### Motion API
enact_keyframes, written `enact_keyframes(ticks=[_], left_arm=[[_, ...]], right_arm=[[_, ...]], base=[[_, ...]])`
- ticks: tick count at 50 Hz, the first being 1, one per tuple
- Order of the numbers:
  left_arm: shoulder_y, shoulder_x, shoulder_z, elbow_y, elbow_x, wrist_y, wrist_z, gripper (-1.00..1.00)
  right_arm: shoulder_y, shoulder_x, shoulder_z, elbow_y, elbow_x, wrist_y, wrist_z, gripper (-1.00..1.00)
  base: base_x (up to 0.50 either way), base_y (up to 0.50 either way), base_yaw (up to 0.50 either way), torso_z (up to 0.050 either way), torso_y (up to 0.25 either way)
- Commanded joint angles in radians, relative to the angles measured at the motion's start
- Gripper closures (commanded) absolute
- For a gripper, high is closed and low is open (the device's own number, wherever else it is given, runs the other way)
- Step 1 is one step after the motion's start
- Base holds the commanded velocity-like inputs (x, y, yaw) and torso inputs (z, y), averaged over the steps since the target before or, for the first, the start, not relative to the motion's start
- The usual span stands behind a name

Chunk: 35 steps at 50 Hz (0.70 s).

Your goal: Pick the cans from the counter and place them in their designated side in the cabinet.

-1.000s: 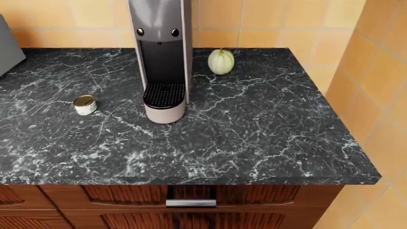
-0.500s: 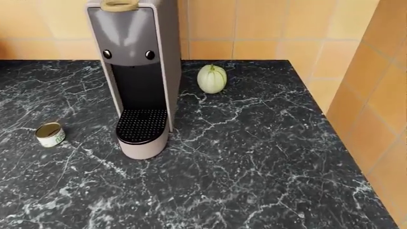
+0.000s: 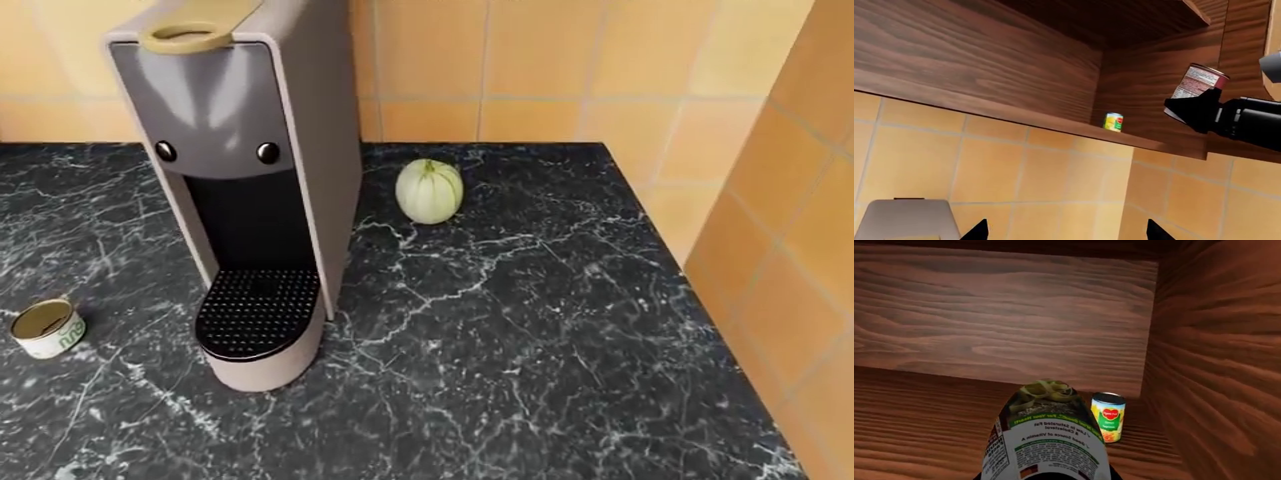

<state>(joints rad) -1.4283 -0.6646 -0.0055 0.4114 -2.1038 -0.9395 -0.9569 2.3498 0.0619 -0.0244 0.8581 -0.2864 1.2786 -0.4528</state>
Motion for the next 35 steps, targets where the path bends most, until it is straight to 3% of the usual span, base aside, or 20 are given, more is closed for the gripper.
enact_keyframes(ticks=[1,15,23,35], left_arm=[[-0.007,-0.003,0.007,0.002,-0.004,0.004,-0.003,-1.0],[-0.038,-0.018,0.037,-0.011,-0.044,0.005,-0.025,-1.0],[-0.154,-0.043,0.133,-0.076,-0.142,-0.023,-0.083,-1.0],[-0.207,-0.044,0.16,-0.078,-0.173,-0.014,-0.108,-1.0]], right_arm=[[0.006,0.0,-0.005,-0.005,0.001,-0.004,-0.005,1.0],[0.006,0.0,-0.005,-0.005,0.001,-0.004,-0.005,1.0],[0.006,0.0,-0.005,-0.005,0.001,-0.004,-0.005,1.0],[0.006,0.0,-0.005,-0.005,0.001,-0.004,-0.005,1.0]], base=[[0.23,0.0,0.0,0.0,0.0],[0.22,0.0,0.0,0.0,0.001],[0.22,0.0,0.0,0.0,0.001],[0.22,0.0,0.0,0.0,0.001]])
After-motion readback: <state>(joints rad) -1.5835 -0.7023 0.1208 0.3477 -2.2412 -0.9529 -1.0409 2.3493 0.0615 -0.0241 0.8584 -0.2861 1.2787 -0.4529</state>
